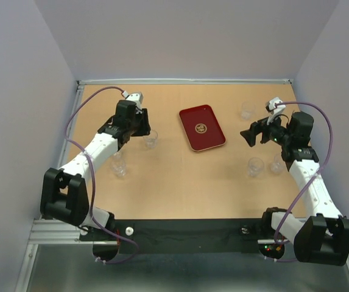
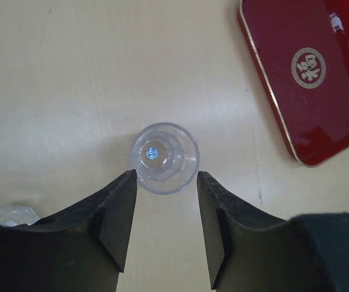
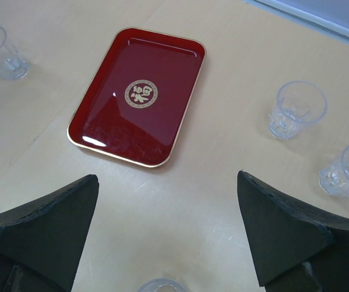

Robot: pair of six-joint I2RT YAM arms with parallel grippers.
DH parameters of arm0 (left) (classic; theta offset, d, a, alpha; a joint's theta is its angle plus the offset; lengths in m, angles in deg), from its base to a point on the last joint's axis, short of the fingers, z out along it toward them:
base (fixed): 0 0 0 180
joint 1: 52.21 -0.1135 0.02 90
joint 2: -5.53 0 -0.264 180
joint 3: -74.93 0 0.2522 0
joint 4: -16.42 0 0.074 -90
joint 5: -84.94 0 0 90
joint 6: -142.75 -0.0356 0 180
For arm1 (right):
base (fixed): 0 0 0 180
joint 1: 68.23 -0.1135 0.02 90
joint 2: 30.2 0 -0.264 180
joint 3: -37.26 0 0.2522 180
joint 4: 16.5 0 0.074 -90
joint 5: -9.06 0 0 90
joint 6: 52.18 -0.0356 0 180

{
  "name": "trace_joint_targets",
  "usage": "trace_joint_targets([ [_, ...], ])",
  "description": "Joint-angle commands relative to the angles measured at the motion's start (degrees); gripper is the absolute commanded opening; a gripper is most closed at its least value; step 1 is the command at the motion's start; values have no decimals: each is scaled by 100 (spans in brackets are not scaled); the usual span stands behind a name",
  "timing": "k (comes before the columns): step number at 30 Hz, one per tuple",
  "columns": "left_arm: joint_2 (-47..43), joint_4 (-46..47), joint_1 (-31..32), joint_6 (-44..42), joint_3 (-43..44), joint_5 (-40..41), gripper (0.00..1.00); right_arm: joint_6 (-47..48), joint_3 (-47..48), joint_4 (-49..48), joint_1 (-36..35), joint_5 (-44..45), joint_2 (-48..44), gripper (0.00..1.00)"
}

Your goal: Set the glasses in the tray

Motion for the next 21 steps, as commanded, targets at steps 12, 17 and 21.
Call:
trace_joint_targets([
  [12,845,-265,24,-282,471,681,40,132,-78,-46,51,57,-104,100],
  [17,1091,-335,33,-325,550,689,37,141,-70,-37,51,66,-95,100],
  [21,1294,-423,33,-378,630,628,29,158,-70,-37,60,75,-121,100],
])
